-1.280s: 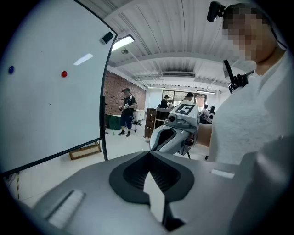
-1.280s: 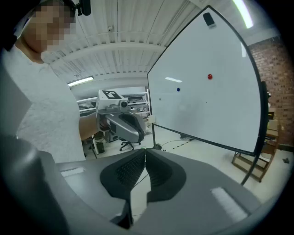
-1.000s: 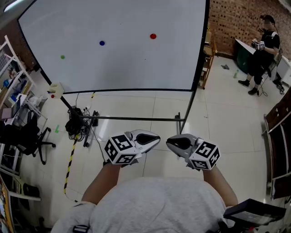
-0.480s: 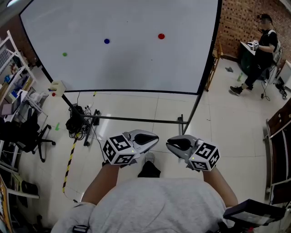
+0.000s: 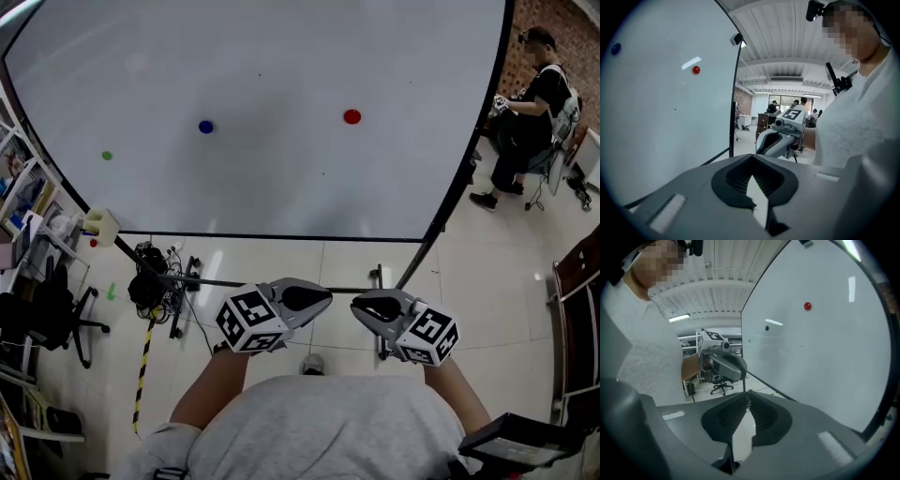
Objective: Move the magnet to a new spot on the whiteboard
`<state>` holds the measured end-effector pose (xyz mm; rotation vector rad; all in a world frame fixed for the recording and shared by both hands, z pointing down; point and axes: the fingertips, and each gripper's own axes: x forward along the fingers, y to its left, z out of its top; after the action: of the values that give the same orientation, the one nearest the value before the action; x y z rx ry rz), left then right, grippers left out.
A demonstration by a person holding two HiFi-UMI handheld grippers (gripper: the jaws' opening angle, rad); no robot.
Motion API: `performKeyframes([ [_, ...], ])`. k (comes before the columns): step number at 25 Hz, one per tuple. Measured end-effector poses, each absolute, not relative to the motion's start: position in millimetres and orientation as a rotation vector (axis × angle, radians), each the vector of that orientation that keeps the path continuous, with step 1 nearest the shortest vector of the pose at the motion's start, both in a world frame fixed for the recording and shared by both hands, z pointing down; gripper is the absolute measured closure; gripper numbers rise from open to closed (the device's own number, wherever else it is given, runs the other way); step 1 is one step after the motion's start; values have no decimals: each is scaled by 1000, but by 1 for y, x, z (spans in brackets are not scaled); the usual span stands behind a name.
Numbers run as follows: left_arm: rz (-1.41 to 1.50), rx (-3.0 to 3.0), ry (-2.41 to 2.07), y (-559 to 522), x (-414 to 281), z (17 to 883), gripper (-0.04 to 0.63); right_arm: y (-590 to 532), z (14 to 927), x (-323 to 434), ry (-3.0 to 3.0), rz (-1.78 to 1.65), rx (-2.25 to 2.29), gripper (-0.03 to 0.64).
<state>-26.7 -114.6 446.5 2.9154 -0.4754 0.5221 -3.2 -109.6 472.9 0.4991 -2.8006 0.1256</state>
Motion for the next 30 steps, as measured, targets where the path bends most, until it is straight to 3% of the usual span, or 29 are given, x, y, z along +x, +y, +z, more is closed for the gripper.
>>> performKeyframes([
  [6, 514, 2965, -405, -203, -55, 422, 614, -206, 447, -23, -2797, 82, 618, 618],
  [13, 467, 2999, -379, -249, -53, 394, 614, -242, 435, -22, -2784, 49, 586, 623],
  [19, 424, 2982, -431, -260, -48, 391, 614, -238, 415, -22, -2691, -363, 441, 621],
  [27, 409, 2981, -446, -257, -43, 383, 614, -253, 271, -14, -2453, -1202, 621, 621],
  [28, 411, 2979, -454, -257, -45, 383, 614, -258, 260, -15, -2400, -1270, 651, 594],
  [29, 411, 2975, -462, -257, -47, 384, 614, -262, 251, -16, -2349, -1332, 675, 514],
  [30, 412, 2971, -471, -257, -48, 384, 614, -267, 243, -17, -2297, -1394, 698, 479],
])
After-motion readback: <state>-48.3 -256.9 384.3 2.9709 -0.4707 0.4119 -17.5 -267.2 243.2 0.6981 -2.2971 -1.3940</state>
